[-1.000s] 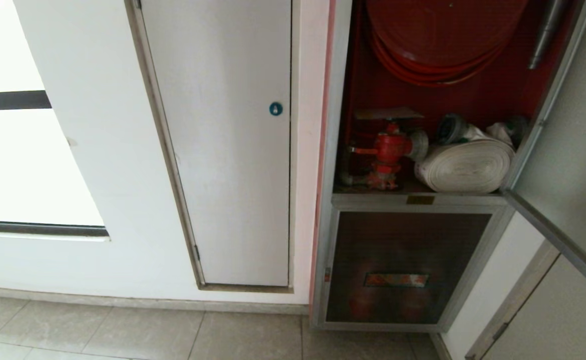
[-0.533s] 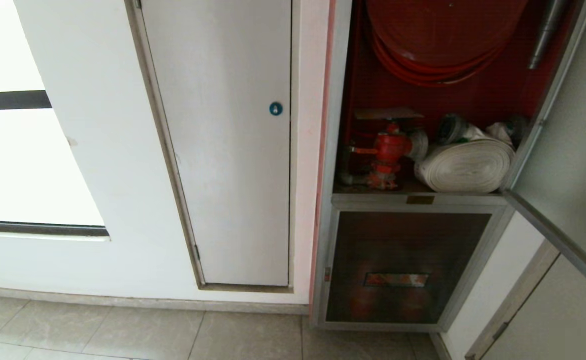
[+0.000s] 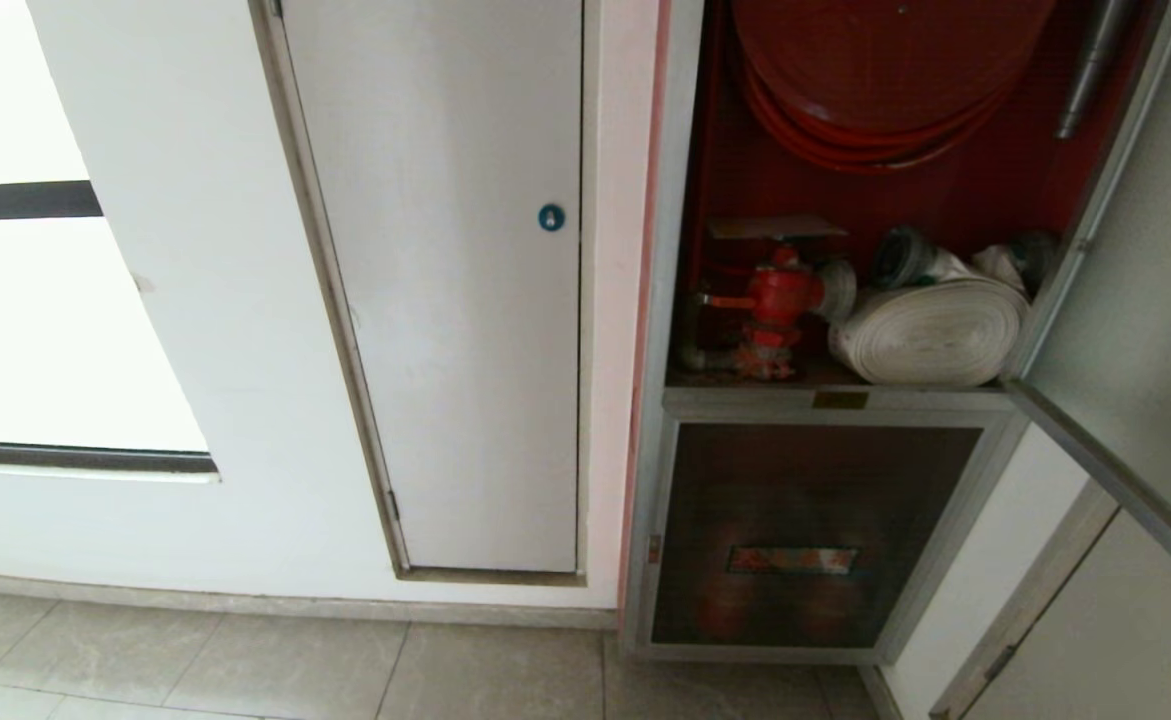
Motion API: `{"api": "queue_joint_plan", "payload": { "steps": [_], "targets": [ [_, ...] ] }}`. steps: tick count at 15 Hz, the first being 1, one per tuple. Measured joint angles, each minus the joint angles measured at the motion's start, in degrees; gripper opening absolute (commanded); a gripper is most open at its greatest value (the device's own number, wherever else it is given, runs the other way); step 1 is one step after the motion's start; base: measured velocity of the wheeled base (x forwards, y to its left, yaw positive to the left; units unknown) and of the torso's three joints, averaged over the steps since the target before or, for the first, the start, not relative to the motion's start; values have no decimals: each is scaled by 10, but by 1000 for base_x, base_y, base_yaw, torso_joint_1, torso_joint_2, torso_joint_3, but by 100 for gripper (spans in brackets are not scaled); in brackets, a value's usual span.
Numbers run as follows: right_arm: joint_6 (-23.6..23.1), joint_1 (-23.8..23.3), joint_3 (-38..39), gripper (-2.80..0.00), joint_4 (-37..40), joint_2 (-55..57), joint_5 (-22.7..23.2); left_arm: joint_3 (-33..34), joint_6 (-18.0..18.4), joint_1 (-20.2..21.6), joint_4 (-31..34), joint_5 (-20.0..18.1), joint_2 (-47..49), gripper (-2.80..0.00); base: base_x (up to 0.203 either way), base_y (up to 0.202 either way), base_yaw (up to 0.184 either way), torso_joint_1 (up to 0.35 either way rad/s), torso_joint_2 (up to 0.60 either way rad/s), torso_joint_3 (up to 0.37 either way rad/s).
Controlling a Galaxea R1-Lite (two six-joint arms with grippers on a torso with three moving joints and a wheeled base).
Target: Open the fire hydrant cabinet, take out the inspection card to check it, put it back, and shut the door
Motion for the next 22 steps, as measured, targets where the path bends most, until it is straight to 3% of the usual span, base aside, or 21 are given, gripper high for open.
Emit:
{"api": "queue_joint_plan", "payload": {
  "steps": [4,10,18,22],
  "targets": [
    [58,-93,14,-280,-1,12,68,0,0,0,0,0,0,-280,0,0,0,0,0,0],
    [112,-193,18,-280,-29,19,143,0,0,0,0,0,0,-280,0,0,0,0,0,0],
    [137,-305,14,-280,-51,61,256,0,0,0,0,0,0,-280,0,0,0,0,0,0],
    [137,-332,-3,-280,-51,86,280,0,0,0,0,0,0,-280,0,0,0,0,0,0]
  ]
}}
